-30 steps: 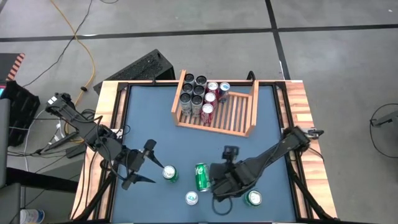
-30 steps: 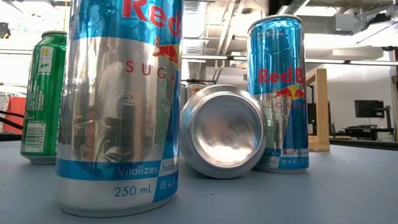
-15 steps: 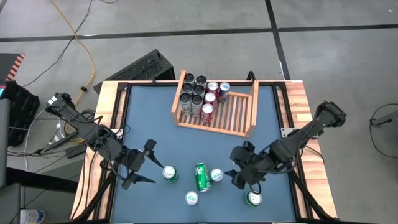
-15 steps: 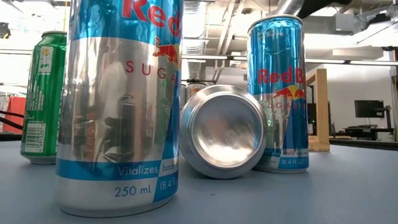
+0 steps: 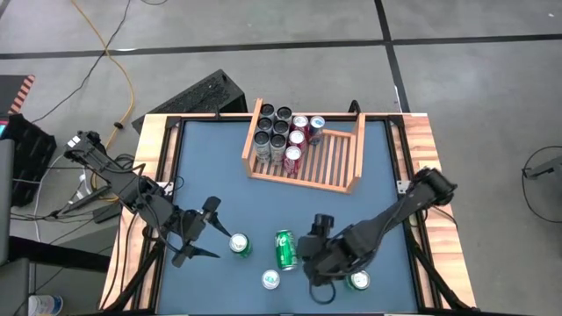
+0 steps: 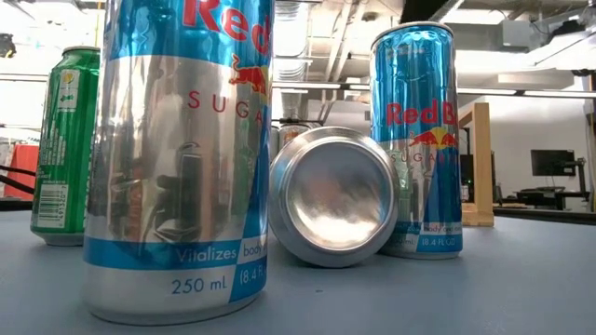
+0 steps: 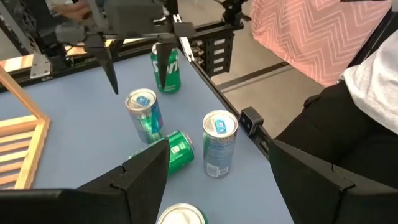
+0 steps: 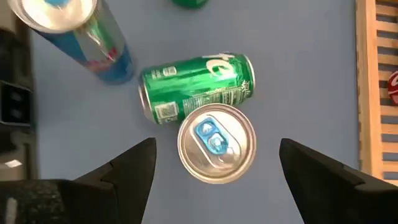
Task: Place canned beverage on shelf
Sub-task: Put the blue soda can on the shelf aligned with the other blue soda can
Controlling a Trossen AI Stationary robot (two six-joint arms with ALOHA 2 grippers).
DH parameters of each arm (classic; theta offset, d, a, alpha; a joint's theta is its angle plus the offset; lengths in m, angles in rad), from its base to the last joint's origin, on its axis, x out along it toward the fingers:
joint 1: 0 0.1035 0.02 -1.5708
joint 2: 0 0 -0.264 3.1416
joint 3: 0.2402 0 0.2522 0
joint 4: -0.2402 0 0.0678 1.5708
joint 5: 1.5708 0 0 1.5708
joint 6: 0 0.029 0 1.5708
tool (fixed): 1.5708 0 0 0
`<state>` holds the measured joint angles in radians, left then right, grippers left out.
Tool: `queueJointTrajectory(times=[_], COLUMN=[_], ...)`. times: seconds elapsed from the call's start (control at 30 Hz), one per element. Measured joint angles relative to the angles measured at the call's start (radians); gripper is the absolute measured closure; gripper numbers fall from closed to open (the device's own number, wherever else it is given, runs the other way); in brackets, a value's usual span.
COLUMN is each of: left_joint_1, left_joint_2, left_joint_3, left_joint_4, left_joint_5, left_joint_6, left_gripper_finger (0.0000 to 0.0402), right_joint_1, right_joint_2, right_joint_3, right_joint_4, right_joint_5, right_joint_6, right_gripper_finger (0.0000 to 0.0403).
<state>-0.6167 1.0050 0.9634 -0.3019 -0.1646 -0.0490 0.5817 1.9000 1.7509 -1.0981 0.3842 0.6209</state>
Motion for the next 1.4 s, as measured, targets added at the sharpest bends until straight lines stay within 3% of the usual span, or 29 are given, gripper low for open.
queueJointTrajectory(times=[0.27, 0.47, 0.63, 0.9, 1.4], left_joint_1=[0.000, 0.000, 0.000, 0.000, 0.000], left_joint_2=[0.000, 0.000, 0.000, 0.000, 0.000], left_joint_3=[0.000, 0.000, 0.000, 0.000, 0.000], left_joint_4=[-0.001, -0.002, -0.002, -0.002, -0.008], left_joint_5=[0.000, 0.000, 0.000, -0.001, -0.005], left_joint_6=[0.000, 0.000, 0.000, 0.000, 0.002], left_gripper_finger=[0.0140, 0.0140, 0.0140, 0.0140, 0.0140], right_joint_1=[-0.037, -0.056, -0.066, -0.092, -0.098], right_joint_2=[0.104, 0.098, 0.098, 0.101, 0.101], right_joint_3=[0.099, 0.094, 0.094, 0.094, 0.094], right_joint_4=[-0.158, -0.140, -0.115, -0.109, -0.115], right_joint_5=[-0.073, -0.081, -0.181, -0.181, -0.180], right_joint_6=[-0.001, -0.001, 0.008, 0.089, 0.044], right_gripper_finger=[0.0078, 0.0078, 0.0078, 0.0078, 0.0078])
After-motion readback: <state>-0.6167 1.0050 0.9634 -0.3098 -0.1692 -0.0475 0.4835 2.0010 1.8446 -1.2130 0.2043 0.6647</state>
